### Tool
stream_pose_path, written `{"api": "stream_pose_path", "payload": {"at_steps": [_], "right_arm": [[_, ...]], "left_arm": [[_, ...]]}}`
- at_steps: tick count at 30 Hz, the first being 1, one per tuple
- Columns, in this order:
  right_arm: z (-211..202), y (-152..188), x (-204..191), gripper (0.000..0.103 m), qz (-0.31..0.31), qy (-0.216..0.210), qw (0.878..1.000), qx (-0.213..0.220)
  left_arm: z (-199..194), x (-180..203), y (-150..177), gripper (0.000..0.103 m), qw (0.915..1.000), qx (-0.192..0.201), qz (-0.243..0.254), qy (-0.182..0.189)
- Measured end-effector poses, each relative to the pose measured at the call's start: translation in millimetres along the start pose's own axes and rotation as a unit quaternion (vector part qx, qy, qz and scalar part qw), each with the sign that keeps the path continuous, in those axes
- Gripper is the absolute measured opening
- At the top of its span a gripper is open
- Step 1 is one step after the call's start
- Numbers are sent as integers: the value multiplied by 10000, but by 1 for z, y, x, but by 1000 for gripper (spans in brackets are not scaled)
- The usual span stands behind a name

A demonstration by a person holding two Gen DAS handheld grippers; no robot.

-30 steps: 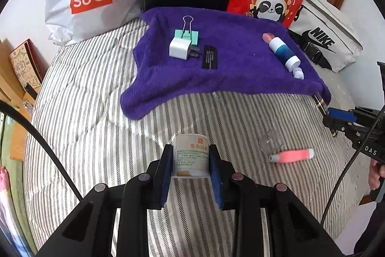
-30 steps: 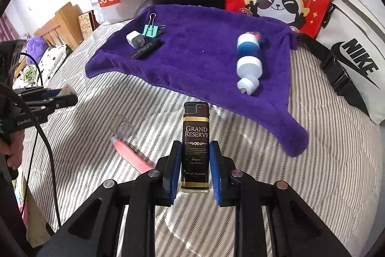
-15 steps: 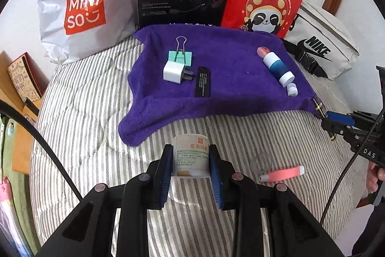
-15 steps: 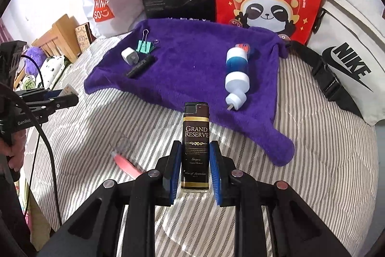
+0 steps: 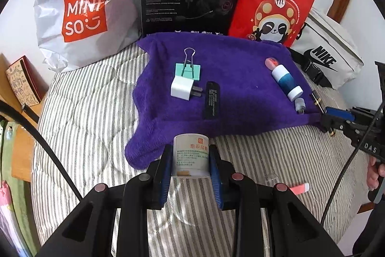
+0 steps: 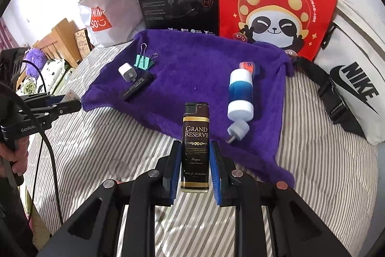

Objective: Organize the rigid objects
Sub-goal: 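Carry the Grand Reserve bottle with the right gripper while the left carries the jar toward the towel, then lower the bottle onto the towel and open the right gripper while the left holds the jar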

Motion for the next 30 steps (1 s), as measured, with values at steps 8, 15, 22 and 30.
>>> {"api": "stream_pose_path", "payload": {"at_steps": [8, 15, 22, 30], "right_arm": [[22, -25, 6, 23, 53, 68, 10000, 17], [48, -46, 12, 23, 15, 145, 9999, -25], [84, -74, 19, 23, 3, 213, 9997, -119], [135, -89, 23, 23, 18, 296, 9991, -286]], "left_arm": [[9, -13, -7, 28, 10000, -11, -67, 23], [18, -19, -12, 28, 9999, -72, -72, 31], [24, -21, -22, 28, 10000, -35, -43, 32], [31, -29, -27, 28, 9999, -64, -114, 48]]}}
Point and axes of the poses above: each gripper's, at about its wrist camera, not at the fingertips, and z roughly the way its jaws point, x to its right, y to its underside, the point moved 3 cm from there along z, roughly the way its jaws point, and after that the axes turned 4 degrees about x, right-handed, at the moved point
